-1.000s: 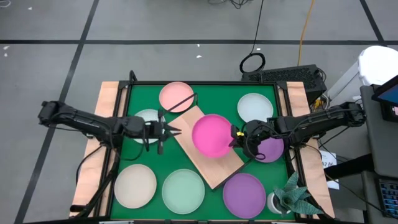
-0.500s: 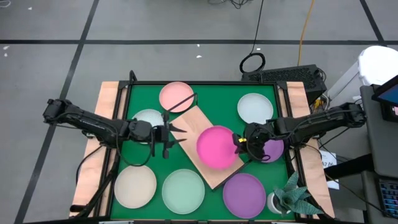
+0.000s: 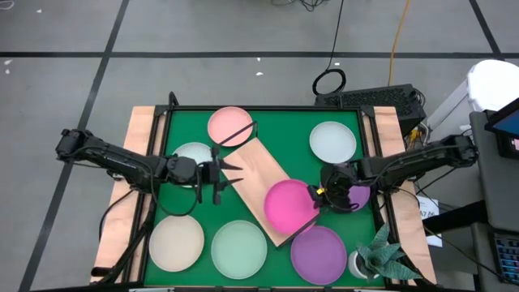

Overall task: Place and stack plates onto a shelf
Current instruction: Put the pink plate on the shelf

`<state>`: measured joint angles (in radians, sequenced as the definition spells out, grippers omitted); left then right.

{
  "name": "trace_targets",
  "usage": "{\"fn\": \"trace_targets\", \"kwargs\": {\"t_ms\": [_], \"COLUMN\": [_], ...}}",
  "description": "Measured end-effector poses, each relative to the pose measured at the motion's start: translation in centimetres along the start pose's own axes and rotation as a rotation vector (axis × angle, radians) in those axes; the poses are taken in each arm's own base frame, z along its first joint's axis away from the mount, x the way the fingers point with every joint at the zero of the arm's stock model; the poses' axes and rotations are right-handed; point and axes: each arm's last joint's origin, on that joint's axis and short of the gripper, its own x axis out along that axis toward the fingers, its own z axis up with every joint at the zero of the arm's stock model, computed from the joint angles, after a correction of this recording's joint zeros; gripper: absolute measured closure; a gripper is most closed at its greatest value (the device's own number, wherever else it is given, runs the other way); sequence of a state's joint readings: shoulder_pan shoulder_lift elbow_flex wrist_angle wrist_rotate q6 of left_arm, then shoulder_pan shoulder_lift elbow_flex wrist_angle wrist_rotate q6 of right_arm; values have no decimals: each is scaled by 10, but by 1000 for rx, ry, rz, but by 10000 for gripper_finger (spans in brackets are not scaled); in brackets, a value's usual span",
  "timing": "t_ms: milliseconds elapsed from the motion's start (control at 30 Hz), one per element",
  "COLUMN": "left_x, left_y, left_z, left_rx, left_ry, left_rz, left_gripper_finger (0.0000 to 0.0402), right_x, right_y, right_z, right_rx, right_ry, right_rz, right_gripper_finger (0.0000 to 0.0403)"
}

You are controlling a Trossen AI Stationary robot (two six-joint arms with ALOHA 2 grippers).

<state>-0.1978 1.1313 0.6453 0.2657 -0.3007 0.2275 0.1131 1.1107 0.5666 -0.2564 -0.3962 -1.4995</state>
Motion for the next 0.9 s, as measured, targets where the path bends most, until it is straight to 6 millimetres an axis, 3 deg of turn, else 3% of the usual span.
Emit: {"fn": "trace_targets", "kwargs": {"t_ms": [300, 467, 900], "left_x": [0, 0, 0], "left_y": [1, 1, 1], "left_z": [0, 0, -1], "left_rx": [-8, -18, -26], "left_ry": [10, 10, 14], "left_rz": [41, 41, 40], "left_gripper_finger": [254, 254, 254], "right_x": [7, 11, 30], "right_y": [4, 3, 3], "right_z": [-3, -3, -14], "right_rx": [-54, -71, -66], "right_ry": [-12, -81, -70], "right_rz": [-105, -106, -92], "right_gripper_finger": [390, 390, 386]}}
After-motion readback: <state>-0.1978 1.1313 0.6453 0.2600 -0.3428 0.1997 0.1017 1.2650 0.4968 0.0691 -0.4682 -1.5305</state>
